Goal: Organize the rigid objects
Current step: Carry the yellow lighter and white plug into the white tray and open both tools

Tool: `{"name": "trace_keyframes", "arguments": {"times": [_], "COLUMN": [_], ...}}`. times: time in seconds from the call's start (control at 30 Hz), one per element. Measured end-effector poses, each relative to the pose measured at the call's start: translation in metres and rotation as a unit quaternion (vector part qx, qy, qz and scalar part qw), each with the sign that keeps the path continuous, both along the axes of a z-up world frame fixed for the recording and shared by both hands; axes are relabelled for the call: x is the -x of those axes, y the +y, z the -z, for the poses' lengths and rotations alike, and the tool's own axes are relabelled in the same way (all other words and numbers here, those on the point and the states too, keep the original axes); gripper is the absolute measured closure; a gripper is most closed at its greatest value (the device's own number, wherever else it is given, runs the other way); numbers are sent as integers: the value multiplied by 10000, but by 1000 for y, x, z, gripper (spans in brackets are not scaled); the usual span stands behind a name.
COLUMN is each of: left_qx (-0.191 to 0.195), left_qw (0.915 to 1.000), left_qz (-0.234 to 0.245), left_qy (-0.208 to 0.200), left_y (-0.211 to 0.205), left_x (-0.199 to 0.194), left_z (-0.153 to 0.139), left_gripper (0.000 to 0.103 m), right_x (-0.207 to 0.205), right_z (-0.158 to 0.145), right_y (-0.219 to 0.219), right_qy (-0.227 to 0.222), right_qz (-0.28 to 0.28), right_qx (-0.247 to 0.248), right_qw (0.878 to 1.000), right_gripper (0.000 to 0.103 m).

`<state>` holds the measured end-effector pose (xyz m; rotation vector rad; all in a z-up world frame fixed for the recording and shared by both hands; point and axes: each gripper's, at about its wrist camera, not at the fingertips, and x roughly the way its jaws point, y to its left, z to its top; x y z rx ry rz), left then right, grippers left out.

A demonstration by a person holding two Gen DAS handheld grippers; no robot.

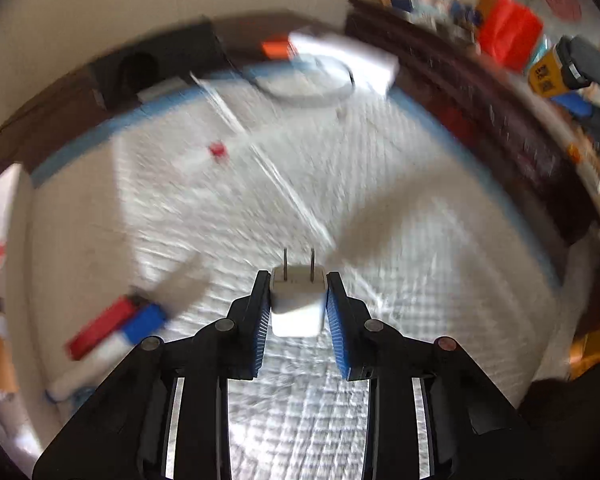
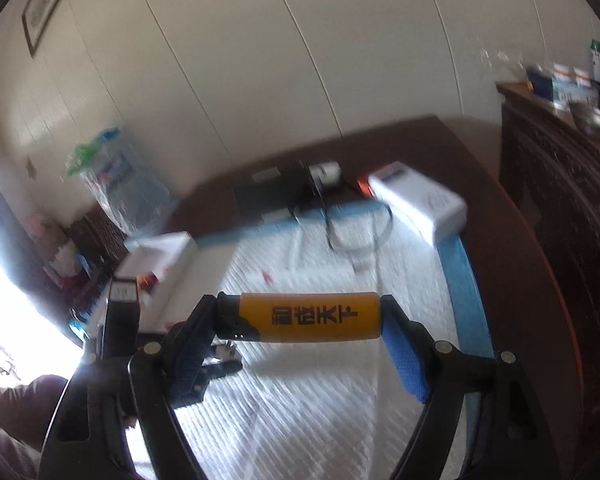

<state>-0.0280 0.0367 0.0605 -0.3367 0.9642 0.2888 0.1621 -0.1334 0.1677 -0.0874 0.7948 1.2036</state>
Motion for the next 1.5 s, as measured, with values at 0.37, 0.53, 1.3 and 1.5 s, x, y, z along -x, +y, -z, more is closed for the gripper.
{"name": "trace_keyframes", "arguments": {"times": [0.37,0.53,1.3,1.5], "left_qx": [-1493,-2119,-1112,-831], "left_qw": [9394,9096,9159,9167], "left_qz": [-1841,-2361,-3518,-3638], "left_qy": [-2476,-2683,-1581,-1429], "left_y": [79,78,151,165], "left_x": [154,221,278,281], "left_z": [-276,-321,-175,-153], "left_gripper": [77,77,76,76], "right_x": [55,99,192,204], "right_z": [-183,-226,-110,-75], "right_y": [56,82,231,255], "right_qy": [-1197,-1355,-311,-297], "right_qz": [-829,-1196,-2455,-2680], "right_qx": [-2118,-2754,-1117,-559], "right_qw": [9664,9442,9624,9613], "right_gripper": [23,23,23,23]}}
